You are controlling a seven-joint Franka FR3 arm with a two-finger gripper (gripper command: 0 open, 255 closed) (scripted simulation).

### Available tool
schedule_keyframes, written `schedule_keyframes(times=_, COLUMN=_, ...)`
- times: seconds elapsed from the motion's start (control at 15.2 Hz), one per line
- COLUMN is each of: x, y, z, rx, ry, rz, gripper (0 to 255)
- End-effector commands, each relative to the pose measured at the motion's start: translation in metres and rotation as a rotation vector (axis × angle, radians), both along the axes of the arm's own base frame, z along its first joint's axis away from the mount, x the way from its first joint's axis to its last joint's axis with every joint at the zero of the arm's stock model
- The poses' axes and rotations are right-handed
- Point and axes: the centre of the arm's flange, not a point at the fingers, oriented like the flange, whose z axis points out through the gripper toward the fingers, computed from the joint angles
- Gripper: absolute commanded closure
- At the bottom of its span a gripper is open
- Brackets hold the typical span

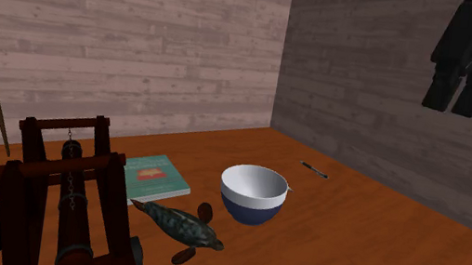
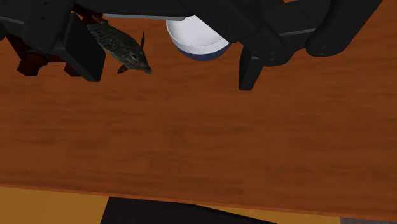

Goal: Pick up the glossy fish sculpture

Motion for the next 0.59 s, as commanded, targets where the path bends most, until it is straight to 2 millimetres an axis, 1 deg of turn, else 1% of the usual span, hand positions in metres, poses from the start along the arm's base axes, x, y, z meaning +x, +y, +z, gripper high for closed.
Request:
schedule_keyframes(times=0.0, x=0.000, y=0.000, z=0.000, rx=0.000, ry=0.000, rz=0.000, gripper=0)
schedule_keyframes(times=0.53, x=0.073, y=0.039, z=-0.065, rx=0.047, ry=0.013, rz=0.029, gripper=0)
